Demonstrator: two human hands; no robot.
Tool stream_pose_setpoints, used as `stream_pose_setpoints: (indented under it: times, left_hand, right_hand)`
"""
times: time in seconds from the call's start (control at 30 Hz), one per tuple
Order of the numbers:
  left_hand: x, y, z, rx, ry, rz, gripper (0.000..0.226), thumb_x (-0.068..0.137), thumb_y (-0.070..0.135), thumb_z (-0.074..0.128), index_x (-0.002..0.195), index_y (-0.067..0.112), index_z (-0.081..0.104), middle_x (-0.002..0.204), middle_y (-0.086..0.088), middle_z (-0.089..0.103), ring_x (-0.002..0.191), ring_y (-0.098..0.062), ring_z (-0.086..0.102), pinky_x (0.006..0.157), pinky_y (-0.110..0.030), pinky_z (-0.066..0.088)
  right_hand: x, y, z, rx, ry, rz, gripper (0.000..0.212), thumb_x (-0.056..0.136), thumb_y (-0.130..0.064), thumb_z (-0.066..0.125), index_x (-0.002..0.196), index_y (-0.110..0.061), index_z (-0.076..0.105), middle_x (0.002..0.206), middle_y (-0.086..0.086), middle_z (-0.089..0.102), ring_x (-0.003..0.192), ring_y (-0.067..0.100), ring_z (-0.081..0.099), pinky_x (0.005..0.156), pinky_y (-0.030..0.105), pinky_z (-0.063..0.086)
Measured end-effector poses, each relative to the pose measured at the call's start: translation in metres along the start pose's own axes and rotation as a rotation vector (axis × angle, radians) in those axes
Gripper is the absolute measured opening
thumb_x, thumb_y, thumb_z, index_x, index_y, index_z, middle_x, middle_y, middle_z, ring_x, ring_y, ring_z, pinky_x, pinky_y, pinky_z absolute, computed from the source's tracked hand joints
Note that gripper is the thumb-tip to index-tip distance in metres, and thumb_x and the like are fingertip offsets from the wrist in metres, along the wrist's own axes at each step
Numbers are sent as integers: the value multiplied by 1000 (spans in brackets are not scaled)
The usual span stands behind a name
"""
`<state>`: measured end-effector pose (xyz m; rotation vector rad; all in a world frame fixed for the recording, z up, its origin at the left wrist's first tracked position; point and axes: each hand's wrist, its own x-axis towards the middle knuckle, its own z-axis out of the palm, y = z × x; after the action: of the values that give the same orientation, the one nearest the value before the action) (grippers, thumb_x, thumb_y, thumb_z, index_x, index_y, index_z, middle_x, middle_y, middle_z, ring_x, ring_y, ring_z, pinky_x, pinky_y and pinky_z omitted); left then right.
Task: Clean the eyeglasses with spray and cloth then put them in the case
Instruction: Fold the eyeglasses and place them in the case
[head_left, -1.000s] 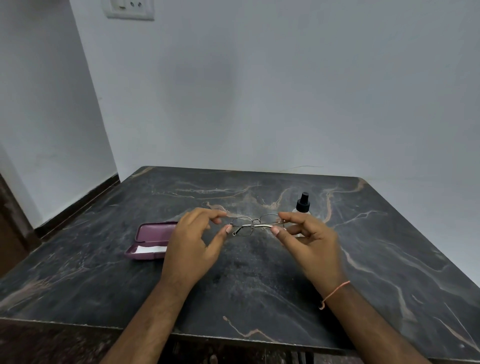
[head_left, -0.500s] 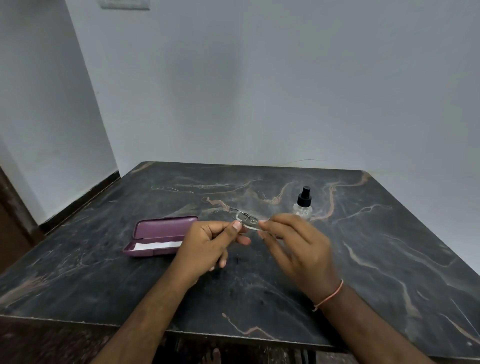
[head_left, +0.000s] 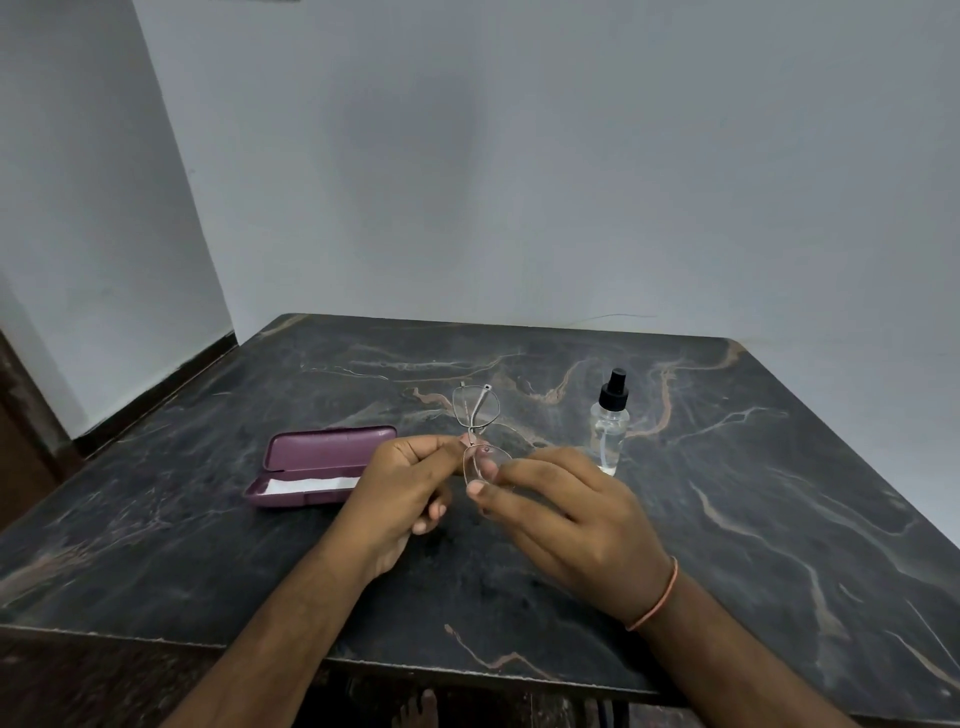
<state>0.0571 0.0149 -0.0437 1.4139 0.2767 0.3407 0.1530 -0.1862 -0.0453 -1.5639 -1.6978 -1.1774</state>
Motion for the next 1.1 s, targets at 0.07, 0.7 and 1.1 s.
stream_pose_setpoints:
  times: [0.07, 0.7, 1.1]
  left_hand:
    - [-2, 0, -1, 14, -12, 28, 26, 96, 42, 76, 101, 19, 88, 84, -1, 83, 39, -3, 42, 34, -15, 26]
    - [13, 114, -103, 951, -174, 188, 19, 104, 39, 74, 90, 39, 87, 74, 7, 78, 56, -12, 49, 56, -24, 38]
    - [43, 114, -155, 1282, -487, -146, 27, 111, 36, 64, 107, 17, 84, 103, -11, 82, 75, -11, 56, 72, -28, 45]
  right_hand:
    - [2, 1, -1, 40, -12, 29, 45, 97, -28, 87, 136, -10, 72, 119, 7, 75, 98, 26, 70, 93, 33, 58]
    - [-12, 24, -5, 303, -89, 583, 36, 110, -52, 48, 135, -28, 61, 120, -23, 55, 100, 13, 62, 73, 30, 54]
    - [-11, 22, -4, 305, -140, 626, 36, 107, -47, 50, 132, -24, 63, 111, -16, 57, 94, 8, 61, 73, 33, 54]
